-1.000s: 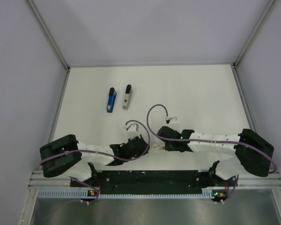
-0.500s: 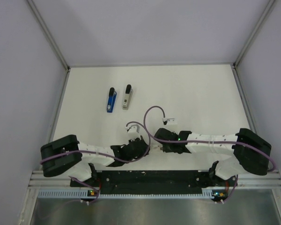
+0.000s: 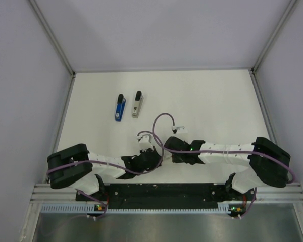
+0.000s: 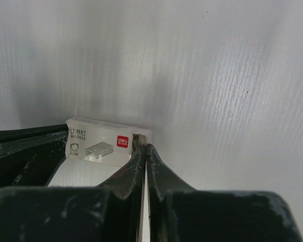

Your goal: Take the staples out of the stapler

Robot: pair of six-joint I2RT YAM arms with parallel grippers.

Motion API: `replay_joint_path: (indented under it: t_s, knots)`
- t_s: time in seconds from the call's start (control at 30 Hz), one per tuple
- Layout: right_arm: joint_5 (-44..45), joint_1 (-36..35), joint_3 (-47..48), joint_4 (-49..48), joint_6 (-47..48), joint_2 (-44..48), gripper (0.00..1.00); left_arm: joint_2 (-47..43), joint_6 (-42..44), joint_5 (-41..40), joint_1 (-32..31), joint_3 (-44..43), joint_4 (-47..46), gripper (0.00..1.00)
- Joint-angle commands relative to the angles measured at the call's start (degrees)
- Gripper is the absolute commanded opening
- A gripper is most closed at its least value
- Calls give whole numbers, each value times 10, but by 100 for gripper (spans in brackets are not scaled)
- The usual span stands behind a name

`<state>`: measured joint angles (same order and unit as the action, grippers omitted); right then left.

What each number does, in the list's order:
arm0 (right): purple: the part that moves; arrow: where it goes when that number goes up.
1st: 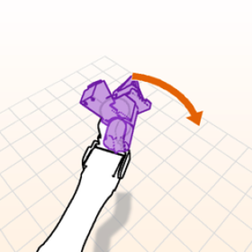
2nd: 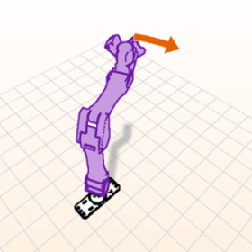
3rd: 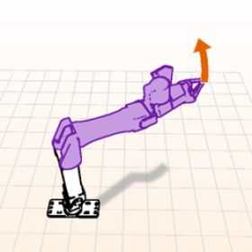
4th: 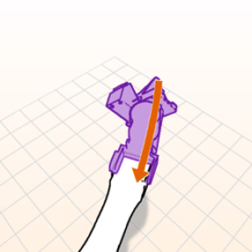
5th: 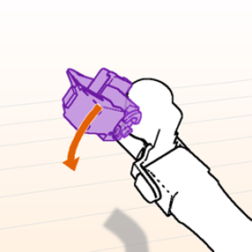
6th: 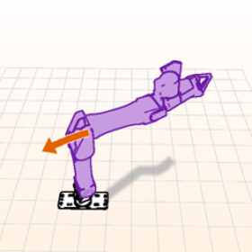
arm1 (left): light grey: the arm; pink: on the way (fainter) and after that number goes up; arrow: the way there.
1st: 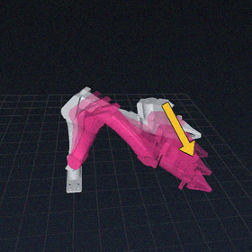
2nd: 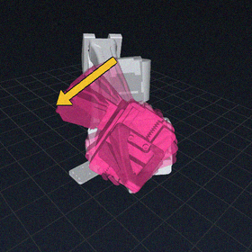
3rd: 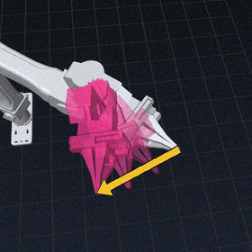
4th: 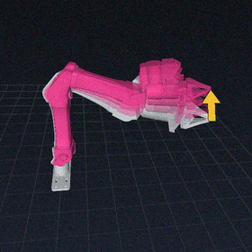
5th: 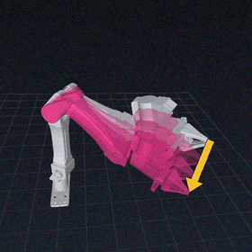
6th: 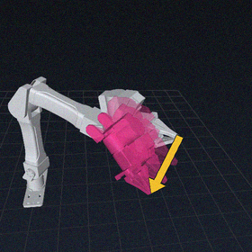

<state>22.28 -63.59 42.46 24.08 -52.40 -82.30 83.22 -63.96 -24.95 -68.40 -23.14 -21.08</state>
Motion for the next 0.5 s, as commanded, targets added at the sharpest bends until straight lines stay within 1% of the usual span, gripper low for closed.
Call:
replay_joint_path:
  t_s: [0.0,0.1,0.17,0.27,0.37,0.47]
  knots:
    - [-3,-8,18,-26,16,8,3,1,19,-16,-3,-13,-26,1]
    - [21,-7,11,-9,20,28,11,-12,24,-27,-3,-9,-18,1]
    - [39,-8,9,9,25,44,15,-20,26,-33,-3,-9,-10,1]
    - [62,-7,-4,29,27,79,17,-27,27,-38,-3,-6,0,1]
    - [65,-1,-27,32,26,112,18,-27,27,-40,-3,-5,3,1]
    - [61,3,-42,32,20,119,18,-24,28,-38,-3,-8,1,1]
